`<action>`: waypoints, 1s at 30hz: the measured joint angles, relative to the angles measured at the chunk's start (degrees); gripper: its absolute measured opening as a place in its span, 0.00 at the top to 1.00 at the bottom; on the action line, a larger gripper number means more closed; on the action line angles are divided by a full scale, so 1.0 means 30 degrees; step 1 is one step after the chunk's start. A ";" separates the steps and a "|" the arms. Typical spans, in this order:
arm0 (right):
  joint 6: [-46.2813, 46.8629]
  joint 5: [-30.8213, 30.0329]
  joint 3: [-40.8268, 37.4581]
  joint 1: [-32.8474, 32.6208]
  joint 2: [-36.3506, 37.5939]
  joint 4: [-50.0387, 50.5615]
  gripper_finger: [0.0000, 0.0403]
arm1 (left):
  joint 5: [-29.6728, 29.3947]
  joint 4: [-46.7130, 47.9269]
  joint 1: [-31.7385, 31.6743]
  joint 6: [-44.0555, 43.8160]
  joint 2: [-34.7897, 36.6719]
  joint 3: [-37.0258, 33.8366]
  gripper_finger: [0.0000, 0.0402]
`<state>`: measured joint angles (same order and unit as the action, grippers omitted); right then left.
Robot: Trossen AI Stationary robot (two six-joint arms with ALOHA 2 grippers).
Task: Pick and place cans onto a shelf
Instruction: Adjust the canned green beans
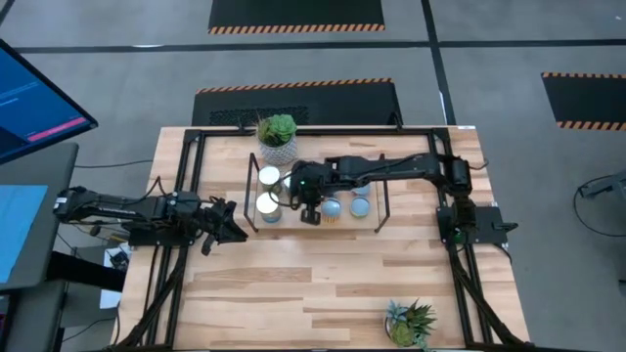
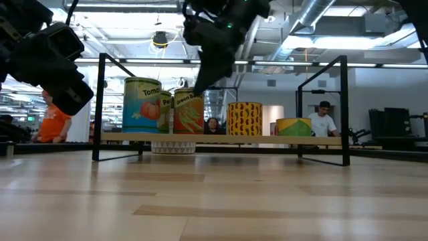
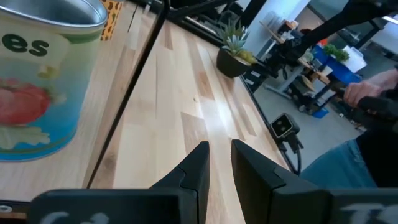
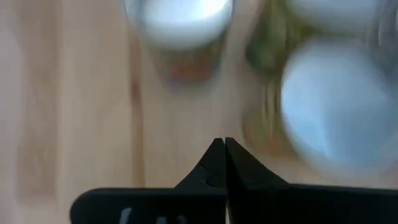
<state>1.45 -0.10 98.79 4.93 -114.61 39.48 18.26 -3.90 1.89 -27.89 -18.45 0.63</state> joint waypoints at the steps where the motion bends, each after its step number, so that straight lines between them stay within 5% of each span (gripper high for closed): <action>1: 0.0003 -0.0009 -0.0028 -0.0028 0.0000 -0.0066 0.99 | 0.0010 -0.0027 0.0004 -0.0103 -0.0027 -0.0004 0.86; 30: 0.0023 -0.1461 0.0034 0.0424 -0.0036 -0.0444 0.98 | 0.0168 0.0007 0.0002 -0.0105 -0.0228 -0.0011 0.86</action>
<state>1.52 -4.48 98.89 6.20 -114.72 38.15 18.76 -3.88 1.90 -28.21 -19.14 0.60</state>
